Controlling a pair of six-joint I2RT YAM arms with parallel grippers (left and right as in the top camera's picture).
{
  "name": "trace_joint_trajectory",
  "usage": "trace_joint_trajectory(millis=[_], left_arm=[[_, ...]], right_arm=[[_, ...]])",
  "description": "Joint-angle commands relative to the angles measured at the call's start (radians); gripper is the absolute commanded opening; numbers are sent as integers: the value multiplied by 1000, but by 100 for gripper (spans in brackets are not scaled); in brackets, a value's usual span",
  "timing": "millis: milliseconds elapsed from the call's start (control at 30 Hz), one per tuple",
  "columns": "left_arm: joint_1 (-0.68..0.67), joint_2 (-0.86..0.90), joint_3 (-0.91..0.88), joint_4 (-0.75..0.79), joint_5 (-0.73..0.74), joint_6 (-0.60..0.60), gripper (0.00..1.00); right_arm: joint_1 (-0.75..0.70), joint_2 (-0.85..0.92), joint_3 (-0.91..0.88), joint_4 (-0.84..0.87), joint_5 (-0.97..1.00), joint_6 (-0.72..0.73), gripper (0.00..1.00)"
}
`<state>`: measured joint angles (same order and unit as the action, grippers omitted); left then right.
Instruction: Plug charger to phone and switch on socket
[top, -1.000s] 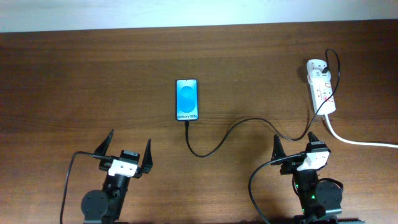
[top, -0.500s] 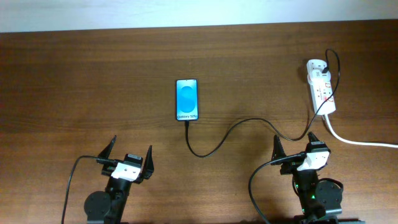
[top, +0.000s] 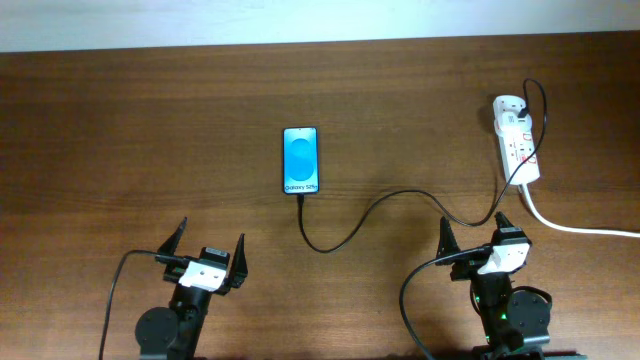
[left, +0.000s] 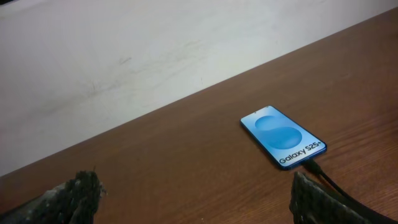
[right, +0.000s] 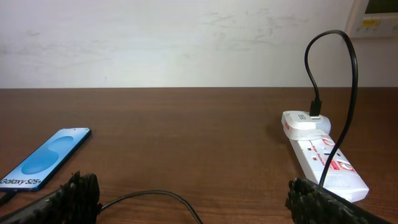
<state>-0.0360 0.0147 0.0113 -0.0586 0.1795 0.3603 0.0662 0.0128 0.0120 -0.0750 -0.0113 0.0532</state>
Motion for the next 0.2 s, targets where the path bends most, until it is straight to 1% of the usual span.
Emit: trace_joint_trajectory(millis=[0, 167], left_arm=[[6, -8, -2, -7, -1, 15, 99], [6, -8, -2, -7, -1, 16, 99]], right_arm=[[-1, -8, -6, -4, 5, 6, 99], [-1, -8, -6, -4, 5, 6, 98]])
